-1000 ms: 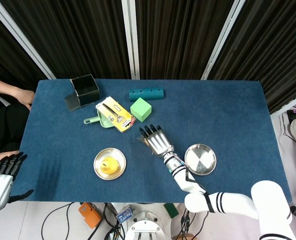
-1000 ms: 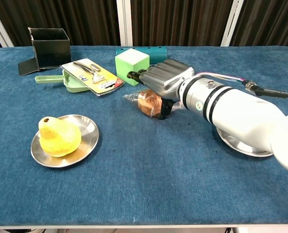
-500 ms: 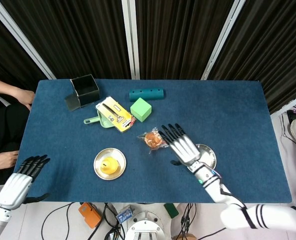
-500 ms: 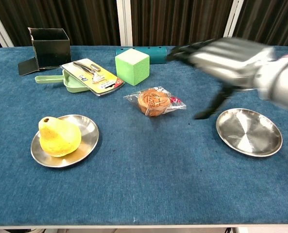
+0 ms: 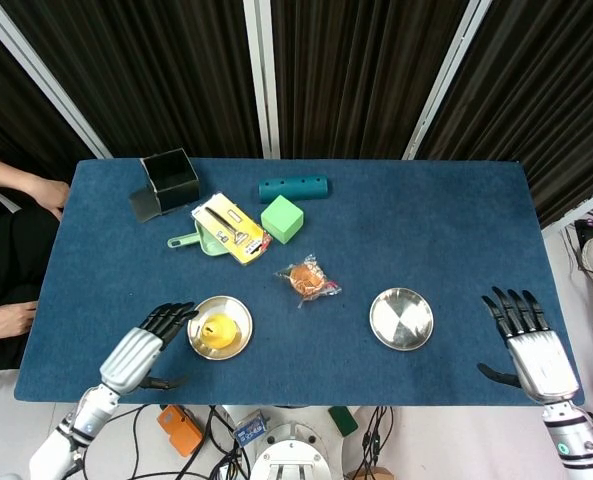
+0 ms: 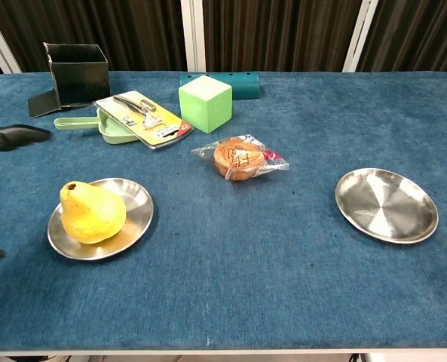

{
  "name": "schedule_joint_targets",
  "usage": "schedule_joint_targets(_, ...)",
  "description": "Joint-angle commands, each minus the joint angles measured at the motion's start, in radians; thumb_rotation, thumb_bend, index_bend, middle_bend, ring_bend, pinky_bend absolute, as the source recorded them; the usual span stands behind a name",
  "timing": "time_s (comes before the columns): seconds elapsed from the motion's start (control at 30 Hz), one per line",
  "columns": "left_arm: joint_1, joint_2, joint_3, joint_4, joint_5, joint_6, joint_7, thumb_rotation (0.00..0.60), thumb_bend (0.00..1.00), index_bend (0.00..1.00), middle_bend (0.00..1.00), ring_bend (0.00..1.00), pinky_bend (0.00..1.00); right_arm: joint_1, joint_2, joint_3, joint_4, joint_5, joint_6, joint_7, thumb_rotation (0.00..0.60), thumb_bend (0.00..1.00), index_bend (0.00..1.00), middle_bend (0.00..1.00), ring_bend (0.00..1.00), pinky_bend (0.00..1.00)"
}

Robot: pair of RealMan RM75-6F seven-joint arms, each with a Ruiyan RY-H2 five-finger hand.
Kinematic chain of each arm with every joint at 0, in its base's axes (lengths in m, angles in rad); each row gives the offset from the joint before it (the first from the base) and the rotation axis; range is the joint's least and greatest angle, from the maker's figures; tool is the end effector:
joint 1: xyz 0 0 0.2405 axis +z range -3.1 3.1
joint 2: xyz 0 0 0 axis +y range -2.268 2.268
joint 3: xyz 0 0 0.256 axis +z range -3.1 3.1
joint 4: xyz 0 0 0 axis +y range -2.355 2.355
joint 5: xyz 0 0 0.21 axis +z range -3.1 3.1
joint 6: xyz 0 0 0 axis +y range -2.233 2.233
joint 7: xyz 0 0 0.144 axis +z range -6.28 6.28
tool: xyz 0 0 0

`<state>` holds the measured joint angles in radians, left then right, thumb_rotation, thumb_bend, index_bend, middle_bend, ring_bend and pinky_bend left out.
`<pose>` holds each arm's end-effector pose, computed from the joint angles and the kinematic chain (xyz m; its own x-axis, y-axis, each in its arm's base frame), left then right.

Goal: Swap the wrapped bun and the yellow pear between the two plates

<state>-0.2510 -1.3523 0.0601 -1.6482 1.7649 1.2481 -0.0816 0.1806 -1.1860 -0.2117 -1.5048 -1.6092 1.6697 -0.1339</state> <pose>-0.2238 0.1798 0.0317 0.2009 0.3426 0.9177 0.9162 -0.3974 -0.0522 -0.3042 -0.1560 0.1341 0.5562 -0.0045 0.8311 -0.8121 -0.2153 0.5423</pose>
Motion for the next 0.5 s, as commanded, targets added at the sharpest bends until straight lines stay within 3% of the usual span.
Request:
schedule_joint_targets(0.03, -0.052, -0.112, -0.063, -0.053, -0.105, -0.099, 0.216, 0.600, 0.13, 0.02, 0.02, 0.00, 0.07, -0.020, 0.017, 0.004, 0.006, -0.022, 0.007, 0.017, 0.501, 0.20, 0.00, 0.00, 0.00, 0.01)
schedule_joint_targets(0.23, -0.075, -0.218, -0.105, -0.023, -0.207, -0.128, 0.386, 0.600, 0.13, 0.05, 0.04, 0.01, 0.09, -0.025, 0.026, 0.029, -0.010, -0.029, -0.037, 0.010, 0.500, 0.20, 0.00, 0.00, 0.00, 0.01)
schedule_joint_targets(0.5, -0.079, -0.246, -0.111, 0.006, -0.285, -0.122, 0.489, 0.600, 0.13, 0.11, 0.09, 0.07, 0.18, -0.043, 0.038, 0.048, -0.013, -0.057, -0.048, 0.021, 0.501, 0.20, 0.00, 0.00, 0.00, 0.01)
